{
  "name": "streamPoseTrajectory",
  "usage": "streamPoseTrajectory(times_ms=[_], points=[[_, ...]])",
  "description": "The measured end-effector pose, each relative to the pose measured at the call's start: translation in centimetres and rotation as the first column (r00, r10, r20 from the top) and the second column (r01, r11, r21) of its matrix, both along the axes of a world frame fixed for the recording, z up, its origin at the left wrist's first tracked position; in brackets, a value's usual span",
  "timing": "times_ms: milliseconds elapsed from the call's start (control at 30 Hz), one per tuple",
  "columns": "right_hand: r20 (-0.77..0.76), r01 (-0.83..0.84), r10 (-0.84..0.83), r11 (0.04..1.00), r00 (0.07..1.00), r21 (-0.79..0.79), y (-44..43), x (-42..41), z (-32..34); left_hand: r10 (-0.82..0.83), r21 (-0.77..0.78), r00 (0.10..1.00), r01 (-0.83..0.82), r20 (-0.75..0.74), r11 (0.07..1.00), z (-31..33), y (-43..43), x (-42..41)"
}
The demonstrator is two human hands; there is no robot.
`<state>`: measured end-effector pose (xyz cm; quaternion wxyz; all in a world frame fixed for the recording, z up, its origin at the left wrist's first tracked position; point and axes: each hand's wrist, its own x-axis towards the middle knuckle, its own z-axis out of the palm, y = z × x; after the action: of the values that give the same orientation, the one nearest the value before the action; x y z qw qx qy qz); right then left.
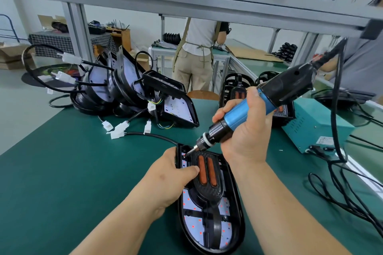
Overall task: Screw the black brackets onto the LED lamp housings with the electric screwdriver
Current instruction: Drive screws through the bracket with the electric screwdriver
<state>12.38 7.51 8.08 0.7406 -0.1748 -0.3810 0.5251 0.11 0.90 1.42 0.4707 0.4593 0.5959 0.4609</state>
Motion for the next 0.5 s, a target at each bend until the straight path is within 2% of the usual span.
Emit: streamPoseTrajectory(times_ms=[300,500], points=[[-0.087,0.039,-0.044,0.997,0.995,-0.061,0.2,0.1,-0.1,0.017,-0.026,0.999,-0.016,0.031,1.000,-0.2,0.0,-0.2],[-0.106,0.039,-0.059,0.983,0.993,-0.178,0.6,2.7,0.8,0.007,-0.052,1.000,-0.005,0.026,0.999,-0.2,0.0,-0.4]])
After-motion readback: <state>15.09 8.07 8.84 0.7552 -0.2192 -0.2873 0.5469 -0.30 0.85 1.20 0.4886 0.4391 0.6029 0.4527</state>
